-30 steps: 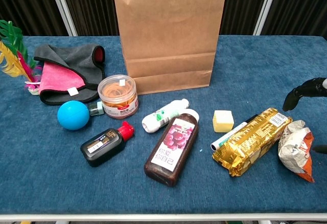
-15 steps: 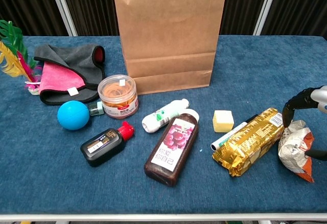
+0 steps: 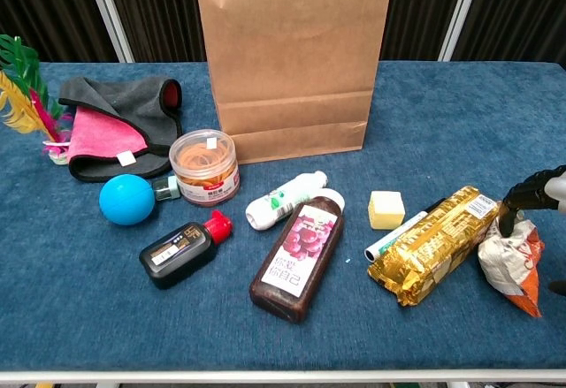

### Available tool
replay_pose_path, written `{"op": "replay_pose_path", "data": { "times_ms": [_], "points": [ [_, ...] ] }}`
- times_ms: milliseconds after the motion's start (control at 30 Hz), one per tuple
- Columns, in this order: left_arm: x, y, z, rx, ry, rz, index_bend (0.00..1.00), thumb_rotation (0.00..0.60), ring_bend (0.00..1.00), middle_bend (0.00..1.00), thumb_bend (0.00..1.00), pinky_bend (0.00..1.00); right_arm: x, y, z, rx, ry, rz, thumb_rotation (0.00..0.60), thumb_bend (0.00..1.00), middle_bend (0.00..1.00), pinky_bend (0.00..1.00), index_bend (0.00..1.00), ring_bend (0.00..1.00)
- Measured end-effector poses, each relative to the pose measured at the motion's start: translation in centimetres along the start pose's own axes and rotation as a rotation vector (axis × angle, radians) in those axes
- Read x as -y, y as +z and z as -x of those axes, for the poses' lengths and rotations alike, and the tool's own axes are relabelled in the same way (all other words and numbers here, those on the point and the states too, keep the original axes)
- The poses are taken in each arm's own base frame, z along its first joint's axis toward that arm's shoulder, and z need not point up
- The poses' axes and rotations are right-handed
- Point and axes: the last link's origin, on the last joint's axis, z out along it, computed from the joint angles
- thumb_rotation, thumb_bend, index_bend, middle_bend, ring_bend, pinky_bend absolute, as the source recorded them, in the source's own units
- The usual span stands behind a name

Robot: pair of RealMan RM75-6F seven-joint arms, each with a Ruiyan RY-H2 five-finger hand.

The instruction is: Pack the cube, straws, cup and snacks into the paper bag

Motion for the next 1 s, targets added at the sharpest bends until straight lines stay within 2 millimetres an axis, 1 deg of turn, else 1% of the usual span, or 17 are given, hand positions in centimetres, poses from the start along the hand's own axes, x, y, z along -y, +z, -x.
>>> {"op": "replay_pose_path", "data": {
  "times_ms": [133,200,267,367,467,533,667,733,833,933,1000],
  "points": [
    [0.2,0.0,0.1,0.000,0.005,-0.002,0.27,0.600,0.26,0.33,0.04,0.29,0.2,0.3,0.3,0.006,-0.016,-0.001,0.600,0.05,0.29,0.20,0.36,0.19],
    [0.2,0.0,0.1,-0.002,0.009,-0.002,0.27,0.600,0.26,0.33,0.04,0.29,0.3,0.5,0.4,-0.004,-0.023,0.002,0.600,0.07,0.32,0.22,0.37,0.21],
    [0.3,0.0,0.1,-0.005,0.015,-0.001,0.27,0.600,0.26,0.33,0.04,0.29,0.3,0.8,0.5,-0.021,-0.030,0.009,0.600,0.10,0.37,0.27,0.43,0.25],
    [0.4,0.1,0.1,-0.008,0.016,-0.001,0.27,0.600,0.26,0.33,0.04,0.29,0.3,1.2,0.6,-0.053,-0.040,0.021,0.600,0.15,0.46,0.36,0.56,0.34],
    [0.5,0.0,0.2,-0.011,0.018,0.000,0.27,0.600,0.26,0.33,0.04,0.29,0.2,1.6,1.0,-0.081,-0.056,0.028,0.600,0.18,0.52,0.43,0.65,0.40],
    [0.5,0.0,0.2,-0.011,0.019,0.002,0.27,0.600,0.26,0.33,0.04,0.29,0.2,1.9,1.2,-0.093,-0.065,0.028,0.600,0.20,0.54,0.46,0.69,0.43],
    [0.5,0.0,0.2,-0.012,0.016,0.002,0.27,0.600,0.26,0.33,0.04,0.29,0.3,2.6,1.9,-0.097,-0.067,0.025,0.600,0.22,0.56,0.50,0.73,0.46],
    [0.5,0.0,0.2,-0.012,0.012,0.002,0.27,0.600,0.26,0.33,0.04,0.29,0.3,2.7,2.0,-0.100,-0.061,0.023,0.600,0.24,0.59,0.54,0.77,0.49],
    [0.4,0.1,0.1,-0.013,0.010,0.005,0.27,0.600,0.26,0.33,0.04,0.29,0.4,2.6,1.6,-0.120,-0.054,0.022,0.600,0.26,0.61,0.56,0.80,0.51],
    [0.2,0.1,0.0,-0.014,0.005,0.012,0.27,0.600,0.26,0.33,0.04,0.29,0.3,2.4,0.8,-0.160,-0.047,0.023,0.600,0.27,0.61,0.57,0.80,0.52],
    [0.1,0.1,0.0,-0.012,0.002,0.015,0.27,0.600,0.26,0.33,0.04,0.29,0.2,2.1,-0.2,-0.198,-0.039,0.026,0.600,0.27,0.61,0.57,0.80,0.52]
  ]
}}
